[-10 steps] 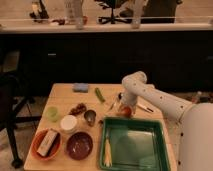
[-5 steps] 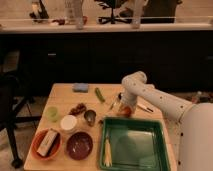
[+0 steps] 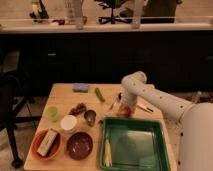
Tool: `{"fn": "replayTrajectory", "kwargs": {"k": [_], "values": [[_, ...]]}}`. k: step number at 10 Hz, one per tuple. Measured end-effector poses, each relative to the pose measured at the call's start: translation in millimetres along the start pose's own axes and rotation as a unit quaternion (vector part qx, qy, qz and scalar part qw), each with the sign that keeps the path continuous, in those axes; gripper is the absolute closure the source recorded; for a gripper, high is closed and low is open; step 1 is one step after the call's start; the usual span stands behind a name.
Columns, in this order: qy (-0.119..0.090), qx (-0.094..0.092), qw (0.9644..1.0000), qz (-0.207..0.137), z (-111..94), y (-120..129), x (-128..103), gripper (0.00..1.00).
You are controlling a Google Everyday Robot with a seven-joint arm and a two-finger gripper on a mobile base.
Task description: Place apple in plastic cup
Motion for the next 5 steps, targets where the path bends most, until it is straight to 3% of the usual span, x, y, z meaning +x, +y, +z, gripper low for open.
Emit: {"fn": "replayTrajectory", "kwargs": {"k": [5], "values": [[0.003,-0.003,1.0000,-0.001,-2.3,0.7,0.8,0.39]]}}
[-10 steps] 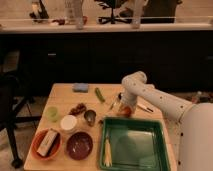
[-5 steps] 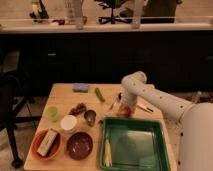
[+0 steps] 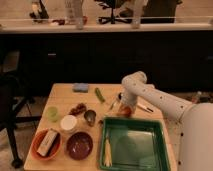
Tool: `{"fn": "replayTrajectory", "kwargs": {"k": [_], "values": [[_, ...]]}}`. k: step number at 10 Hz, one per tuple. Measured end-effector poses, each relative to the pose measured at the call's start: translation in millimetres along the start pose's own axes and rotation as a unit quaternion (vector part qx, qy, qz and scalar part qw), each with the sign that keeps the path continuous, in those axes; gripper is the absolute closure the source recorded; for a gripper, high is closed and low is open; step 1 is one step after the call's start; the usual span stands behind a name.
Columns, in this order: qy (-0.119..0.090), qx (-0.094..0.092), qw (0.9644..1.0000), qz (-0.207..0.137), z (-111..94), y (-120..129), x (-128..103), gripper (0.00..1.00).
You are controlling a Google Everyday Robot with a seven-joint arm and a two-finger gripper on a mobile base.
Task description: Place apple in plastic cup
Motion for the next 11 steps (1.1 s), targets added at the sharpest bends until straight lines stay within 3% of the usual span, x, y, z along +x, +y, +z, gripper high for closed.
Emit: {"fn": "replayTrajectory", "kwargs": {"k": [3,4,7,9,11], "values": [[0.010,-0.023,0.9995,-0.016,-30.4,-19.2,1.0,0.39],[0.014,-0.036,0.9990,-0.022,-49.0,-25.8,0.4,0.39],[0.028,-0.049,0.9974,-0.044,-85.6,-60.7,-3.0,0.39],[0.025,-0.046,0.9972,-0.053,-99.5,-78.7,-9.1,0.39],[0.013,-0.031,0.9974,-0.064,-111.0,-103.1,-20.2,0.39]]}}
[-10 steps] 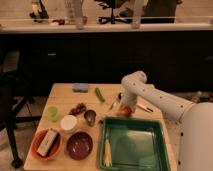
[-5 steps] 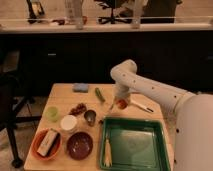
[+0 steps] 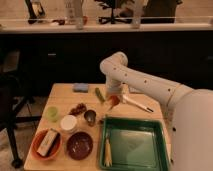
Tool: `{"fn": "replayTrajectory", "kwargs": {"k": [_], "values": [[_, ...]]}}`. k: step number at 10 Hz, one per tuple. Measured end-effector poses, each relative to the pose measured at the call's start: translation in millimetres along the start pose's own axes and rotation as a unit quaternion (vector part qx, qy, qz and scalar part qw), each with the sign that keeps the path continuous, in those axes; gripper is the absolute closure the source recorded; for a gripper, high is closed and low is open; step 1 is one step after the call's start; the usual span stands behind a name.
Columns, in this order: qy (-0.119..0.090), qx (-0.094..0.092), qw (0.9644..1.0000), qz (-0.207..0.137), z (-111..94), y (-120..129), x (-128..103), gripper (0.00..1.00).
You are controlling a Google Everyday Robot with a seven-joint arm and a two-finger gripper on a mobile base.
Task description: Place apple in plastic cup
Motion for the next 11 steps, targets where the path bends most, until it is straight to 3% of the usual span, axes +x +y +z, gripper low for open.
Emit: {"fn": "replayTrajectory", "kwargs": {"k": [5,11], "values": [[-0.018,0.033,0.9983,-0.044,-17.9,-51.5,-21.4,0.39],[-0.018,0.031,0.9984,-0.042,-17.5,-48.6,-21.3,0.39]]}}
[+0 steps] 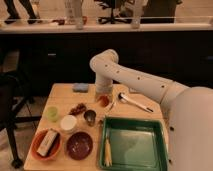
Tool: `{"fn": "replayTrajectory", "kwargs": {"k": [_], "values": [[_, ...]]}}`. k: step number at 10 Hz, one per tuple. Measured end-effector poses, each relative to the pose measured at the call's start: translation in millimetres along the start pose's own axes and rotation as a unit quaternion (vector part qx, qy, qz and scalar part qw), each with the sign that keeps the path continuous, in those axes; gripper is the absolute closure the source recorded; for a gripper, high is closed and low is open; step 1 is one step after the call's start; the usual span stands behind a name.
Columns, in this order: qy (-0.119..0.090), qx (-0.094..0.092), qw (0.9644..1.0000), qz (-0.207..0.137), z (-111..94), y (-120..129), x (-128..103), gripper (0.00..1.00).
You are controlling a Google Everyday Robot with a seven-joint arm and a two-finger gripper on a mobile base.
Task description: Place apple in plastic cup
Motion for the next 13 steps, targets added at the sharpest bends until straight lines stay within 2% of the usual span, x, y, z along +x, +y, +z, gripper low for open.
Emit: {"fn": "replayTrajectory", "kwargs": {"k": [4,7,11,13], "values": [[-0.001,0.000,1.0000,-0.001,0.3,-1.3,0.1,0.39],[-0.010,-0.005,0.9996,-0.025,0.0,-31.5,-0.4,0.39],[-0.019,-0.012,0.9983,-0.054,1.6,-127.1,-6.1,0.39],[-0.020,-0.007,0.9976,-0.067,2.2,-185.0,-14.5,0.39]]}}
